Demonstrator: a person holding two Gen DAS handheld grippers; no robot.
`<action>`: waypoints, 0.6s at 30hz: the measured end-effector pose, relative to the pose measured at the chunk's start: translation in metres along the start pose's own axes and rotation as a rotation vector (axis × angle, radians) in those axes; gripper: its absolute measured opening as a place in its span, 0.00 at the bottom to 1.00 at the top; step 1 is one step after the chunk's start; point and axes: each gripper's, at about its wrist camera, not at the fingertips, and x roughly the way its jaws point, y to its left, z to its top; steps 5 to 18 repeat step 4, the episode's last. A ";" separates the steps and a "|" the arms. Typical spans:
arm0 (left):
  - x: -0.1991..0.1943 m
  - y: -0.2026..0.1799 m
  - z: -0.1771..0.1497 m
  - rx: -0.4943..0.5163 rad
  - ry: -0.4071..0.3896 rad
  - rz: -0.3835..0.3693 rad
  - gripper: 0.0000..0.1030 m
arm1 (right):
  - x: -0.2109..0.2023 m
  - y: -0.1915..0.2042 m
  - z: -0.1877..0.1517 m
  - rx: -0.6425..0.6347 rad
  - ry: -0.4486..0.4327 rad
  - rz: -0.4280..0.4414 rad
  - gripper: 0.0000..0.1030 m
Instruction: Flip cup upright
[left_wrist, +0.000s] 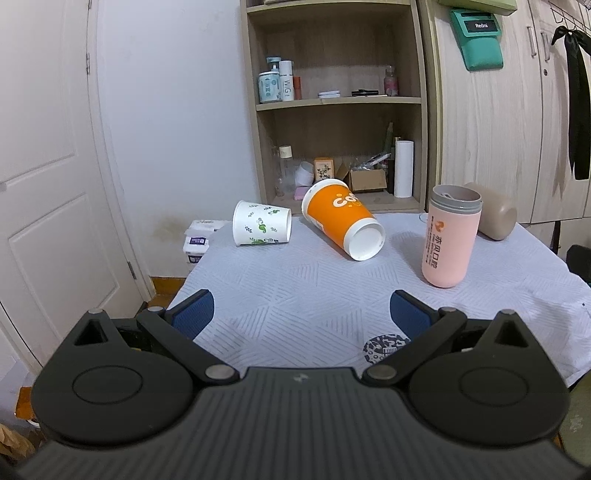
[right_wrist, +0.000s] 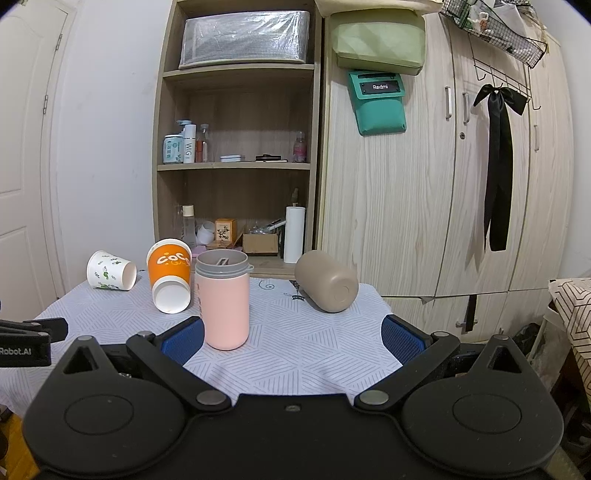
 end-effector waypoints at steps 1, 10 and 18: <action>0.000 0.000 0.000 0.003 -0.001 0.000 1.00 | 0.000 0.000 0.000 0.000 0.000 0.000 1.00; -0.002 0.000 0.000 0.008 -0.001 -0.001 1.00 | 0.000 0.000 0.000 0.000 0.000 0.000 1.00; -0.002 0.000 0.000 0.008 -0.001 -0.001 1.00 | 0.000 0.000 0.000 0.000 0.000 0.000 1.00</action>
